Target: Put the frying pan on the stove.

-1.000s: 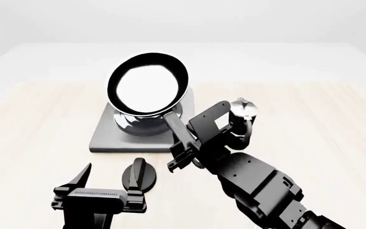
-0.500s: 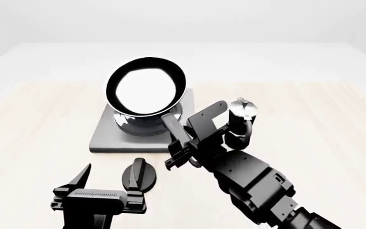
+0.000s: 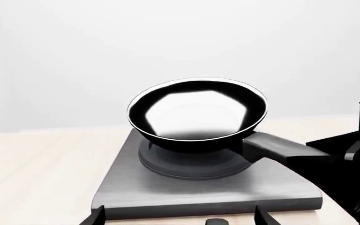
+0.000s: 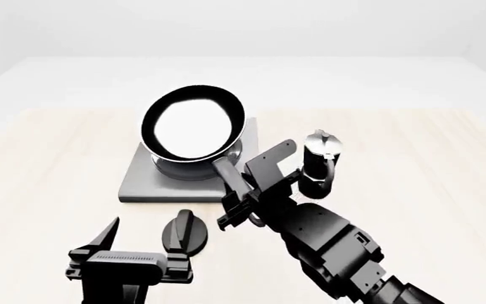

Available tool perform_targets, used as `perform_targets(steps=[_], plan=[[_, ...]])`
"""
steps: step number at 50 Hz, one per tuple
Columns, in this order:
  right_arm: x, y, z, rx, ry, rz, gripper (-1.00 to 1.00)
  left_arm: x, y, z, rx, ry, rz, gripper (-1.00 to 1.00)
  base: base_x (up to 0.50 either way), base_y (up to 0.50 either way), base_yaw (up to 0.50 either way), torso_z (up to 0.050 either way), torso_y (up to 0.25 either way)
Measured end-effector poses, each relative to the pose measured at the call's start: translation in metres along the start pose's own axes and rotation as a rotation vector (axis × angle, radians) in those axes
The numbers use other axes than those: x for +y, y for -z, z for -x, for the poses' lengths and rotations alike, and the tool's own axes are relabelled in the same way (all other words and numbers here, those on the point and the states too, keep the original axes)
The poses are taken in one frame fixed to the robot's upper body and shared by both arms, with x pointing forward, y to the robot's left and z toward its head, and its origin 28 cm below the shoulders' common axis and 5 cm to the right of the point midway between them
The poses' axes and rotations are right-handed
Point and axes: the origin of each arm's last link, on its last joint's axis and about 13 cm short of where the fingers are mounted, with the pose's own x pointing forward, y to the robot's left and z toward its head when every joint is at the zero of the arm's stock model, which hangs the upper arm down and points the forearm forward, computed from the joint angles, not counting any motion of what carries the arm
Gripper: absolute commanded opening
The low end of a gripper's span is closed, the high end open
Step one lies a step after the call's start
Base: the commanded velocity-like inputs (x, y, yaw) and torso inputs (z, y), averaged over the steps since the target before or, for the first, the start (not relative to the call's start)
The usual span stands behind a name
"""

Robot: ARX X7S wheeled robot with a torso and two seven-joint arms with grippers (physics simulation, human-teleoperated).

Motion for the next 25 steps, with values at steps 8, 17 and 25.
perform_targets(steps=[8, 17, 25], plan=[[-0.0009, 0.0043, -0.0035, 0.01, 0.002, -0.003, -1.0, 0.0002, 0.0013, -0.0009, 0.003, -0.001, 0.001, 1.0, 0.0, 0.0, 0.0, 0.001, 0.001], [-0.0023, 0.0088, -0.0072, 0.022, 0.005, -0.007, -1.0, 0.0004, 0.0026, -0.002, 0.006, -0.002, 0.001, 1.0, 0.0, 0.0, 0.0, 0.0, 0.002], [-0.0029, 0.0097, -0.0086, 0.021, 0.003, -0.01, -1.0, 0.0002, 0.0033, -0.0023, 0.008, -0.002, 0.001, 1.0, 0.0, 0.0, 0.0, 0.0, 0.001]])
